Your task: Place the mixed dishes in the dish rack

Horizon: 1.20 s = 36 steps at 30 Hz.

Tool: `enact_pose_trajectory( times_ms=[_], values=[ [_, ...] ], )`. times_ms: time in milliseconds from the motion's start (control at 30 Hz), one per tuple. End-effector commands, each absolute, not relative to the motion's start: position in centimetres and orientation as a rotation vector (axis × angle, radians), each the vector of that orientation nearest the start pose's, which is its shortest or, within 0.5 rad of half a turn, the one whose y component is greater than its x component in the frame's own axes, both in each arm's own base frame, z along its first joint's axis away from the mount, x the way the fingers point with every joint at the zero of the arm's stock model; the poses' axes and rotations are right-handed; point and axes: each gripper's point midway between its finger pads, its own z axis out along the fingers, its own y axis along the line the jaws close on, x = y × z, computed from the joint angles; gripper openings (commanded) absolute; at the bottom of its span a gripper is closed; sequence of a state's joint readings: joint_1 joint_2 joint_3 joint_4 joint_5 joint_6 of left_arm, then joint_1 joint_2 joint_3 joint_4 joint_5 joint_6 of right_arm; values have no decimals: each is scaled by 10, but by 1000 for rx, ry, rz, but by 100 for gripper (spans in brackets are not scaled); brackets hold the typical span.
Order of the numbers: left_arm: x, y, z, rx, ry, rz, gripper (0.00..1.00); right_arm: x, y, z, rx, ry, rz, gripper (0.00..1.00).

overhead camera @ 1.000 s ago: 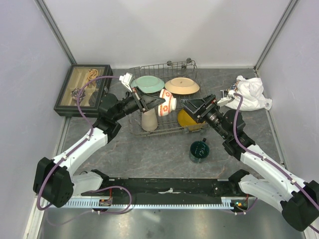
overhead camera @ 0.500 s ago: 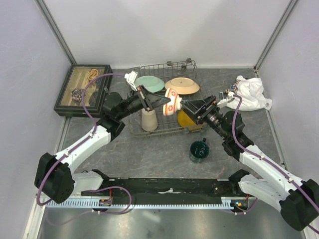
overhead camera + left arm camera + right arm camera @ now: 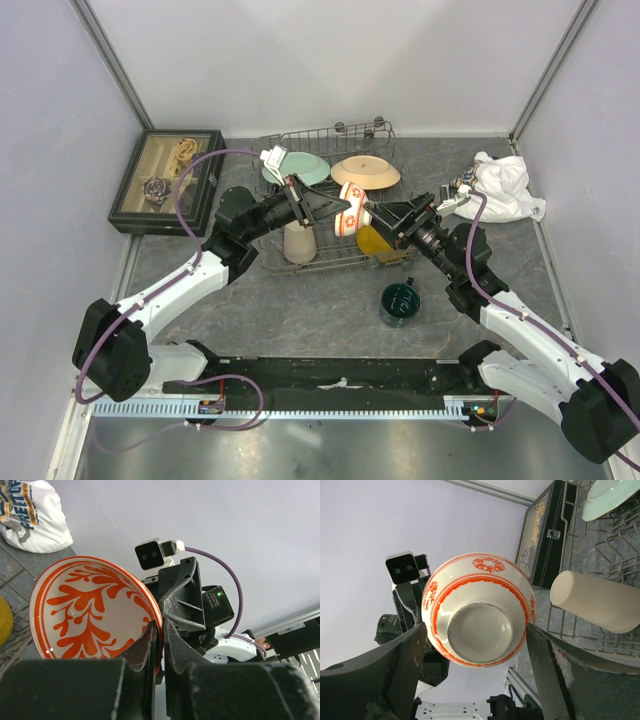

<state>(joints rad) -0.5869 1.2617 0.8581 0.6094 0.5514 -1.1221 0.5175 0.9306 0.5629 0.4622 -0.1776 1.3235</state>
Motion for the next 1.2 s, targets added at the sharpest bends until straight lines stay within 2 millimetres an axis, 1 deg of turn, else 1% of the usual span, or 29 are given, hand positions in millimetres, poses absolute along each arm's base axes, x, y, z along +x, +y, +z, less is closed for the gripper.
enact_pose_trajectory(
  times_ms=[0,67,100,200,433,467,533,567,633,733,833,867,900,1000,1067,1100,1167],
  values=[
    [251,-320,399,157,1467,-1800,2,268,235,314,492,1583,1620,82],
    [251,-321,398,157,1468,-1799,2,268,234,314,494,1579,1628,79],
    [251,-321,400,159,1464,-1802,2,268,235,314,494,1577,1633,75],
    [251,-322,399,159,1465,-1801,2,268,235,312,497,1582,1642,71],
    [252,-323,399,159,1462,-1803,2,268,234,311,500,1581,1653,66],
    [252,-324,399,157,1465,-1807,2,267,234,311,496,1578,1656,62],
    [252,-325,397,157,1468,-1808,1,267,234,309,504,1580,1663,59],
    [252,-325,397,158,1468,-1806,2,267,234,311,500,1573,1667,56],
    [253,-325,395,153,1473,-1806,2,267,234,310,503,1573,1671,53],
    [253,-326,394,155,1475,-1808,2,267,234,309,503,1575,1681,43],
    [254,-327,390,153,1486,-1807,2,266,234,311,497,1567,1692,11],
    [254,-327,390,157,1485,-1809,5,266,234,311,497,1568,1693,0],
    [254,-328,389,155,1490,-1808,15,267,234,310,501,1570,1692,0],
    [255,-329,382,153,1509,-1810,35,267,234,312,500,1556,1708,0],
    [255,-330,379,155,1516,-1810,42,267,234,312,500,1556,1708,0],
    [255,-329,377,153,1522,-1805,48,268,233,313,500,1556,1705,0],
    [255,-330,373,151,1532,-1804,53,268,233,313,502,1557,1706,0]
  ],
)
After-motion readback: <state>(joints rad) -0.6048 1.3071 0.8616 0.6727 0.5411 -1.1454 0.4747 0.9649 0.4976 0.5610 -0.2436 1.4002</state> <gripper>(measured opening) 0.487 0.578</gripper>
